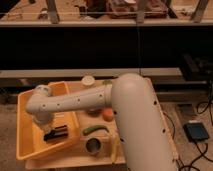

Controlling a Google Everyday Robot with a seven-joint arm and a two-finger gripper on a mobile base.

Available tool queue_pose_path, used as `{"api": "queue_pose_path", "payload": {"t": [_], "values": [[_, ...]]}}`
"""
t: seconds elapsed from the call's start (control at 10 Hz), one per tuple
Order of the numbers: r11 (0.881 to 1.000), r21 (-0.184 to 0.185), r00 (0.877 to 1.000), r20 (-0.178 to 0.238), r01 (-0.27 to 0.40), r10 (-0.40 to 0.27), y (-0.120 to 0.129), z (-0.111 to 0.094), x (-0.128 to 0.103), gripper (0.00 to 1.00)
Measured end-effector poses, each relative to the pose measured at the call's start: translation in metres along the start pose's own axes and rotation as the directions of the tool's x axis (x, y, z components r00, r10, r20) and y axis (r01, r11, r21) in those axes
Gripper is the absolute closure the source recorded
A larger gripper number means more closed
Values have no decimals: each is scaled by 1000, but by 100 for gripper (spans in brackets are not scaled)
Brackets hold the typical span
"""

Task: Wipe tray with brush

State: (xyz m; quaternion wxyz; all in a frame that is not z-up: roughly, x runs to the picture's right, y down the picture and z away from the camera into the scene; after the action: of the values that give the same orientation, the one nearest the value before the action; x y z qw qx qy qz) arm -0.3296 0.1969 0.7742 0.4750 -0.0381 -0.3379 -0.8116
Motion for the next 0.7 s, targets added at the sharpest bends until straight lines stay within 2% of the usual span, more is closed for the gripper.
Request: {"api": "queue_pose_path", "payload": {"t": [0.2,0.4,0.7], "values": [[1000,9,1000,7,-3,2,-1,0,-17,90],[1000,1,1000,-10,-27,27,18,-9,-29,90],[995,-27,993,-70,-93,91,56,-36,-42,90]]}}
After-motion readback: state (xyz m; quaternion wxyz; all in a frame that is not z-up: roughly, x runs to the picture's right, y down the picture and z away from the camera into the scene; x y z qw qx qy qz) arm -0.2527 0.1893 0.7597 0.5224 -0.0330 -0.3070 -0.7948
